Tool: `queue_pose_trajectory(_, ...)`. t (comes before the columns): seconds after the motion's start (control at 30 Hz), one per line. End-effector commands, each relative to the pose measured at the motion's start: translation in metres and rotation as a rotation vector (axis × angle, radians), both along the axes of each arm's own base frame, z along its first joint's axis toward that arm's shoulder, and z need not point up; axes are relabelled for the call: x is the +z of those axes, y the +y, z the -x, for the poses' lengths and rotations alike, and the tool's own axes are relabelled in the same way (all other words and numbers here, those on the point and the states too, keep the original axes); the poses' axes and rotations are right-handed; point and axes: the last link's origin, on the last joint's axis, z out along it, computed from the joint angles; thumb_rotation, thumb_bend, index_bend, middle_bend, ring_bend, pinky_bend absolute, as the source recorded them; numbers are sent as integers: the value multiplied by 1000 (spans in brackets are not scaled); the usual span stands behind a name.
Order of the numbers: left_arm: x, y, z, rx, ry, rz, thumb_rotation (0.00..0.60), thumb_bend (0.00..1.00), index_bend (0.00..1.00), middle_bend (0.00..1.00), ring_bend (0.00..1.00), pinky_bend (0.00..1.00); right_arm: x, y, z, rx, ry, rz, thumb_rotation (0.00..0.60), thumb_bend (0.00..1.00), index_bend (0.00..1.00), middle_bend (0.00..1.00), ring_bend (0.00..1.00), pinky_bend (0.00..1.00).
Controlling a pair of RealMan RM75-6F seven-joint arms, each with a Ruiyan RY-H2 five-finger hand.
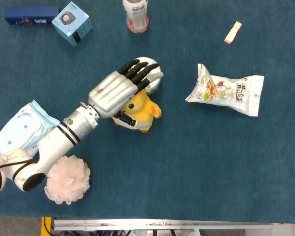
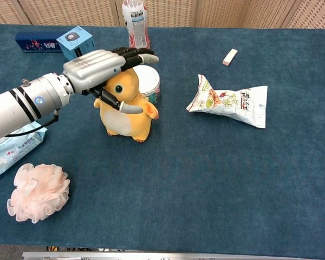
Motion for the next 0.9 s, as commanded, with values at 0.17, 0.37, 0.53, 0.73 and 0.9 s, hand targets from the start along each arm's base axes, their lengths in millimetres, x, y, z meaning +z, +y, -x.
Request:
queue_pose_trajectory(0.17, 12, 1, 0, 22, -39, -18, 262, 75, 0, 0, 0, 0, -2, -1, 0, 3, -2, -6, 600, 118, 144, 232, 160, 199)
queue_pose_trajectory(0.37, 15, -5, -5, -3, -57, -12, 261, 74, 0, 0, 0, 0, -2, -2, 0, 3, -1, -5, 600, 118, 144, 232, 160, 199)
queue_pose_trajectory(0.53, 5, -7, -6, -8, -36, 12, 261, 74, 0, 0, 0, 0, -2, 0, 1, 0, 0, -4, 600, 118, 144, 231, 160, 199)
queue_pose_trajectory(0.73, -5, -7, 0, 10, -7, 28, 261, 74, 0, 0, 0, 0, -1, 1, 1, -4, 0, 0, 600, 118, 144, 231, 160, 199)
queue_pose_trajectory(0.9, 2, -7, 2, 18, -18, 8, 260, 74, 0, 0, 0, 0, -1, 1, 1, -1, -3, 1, 600, 118, 144, 232, 160, 199)
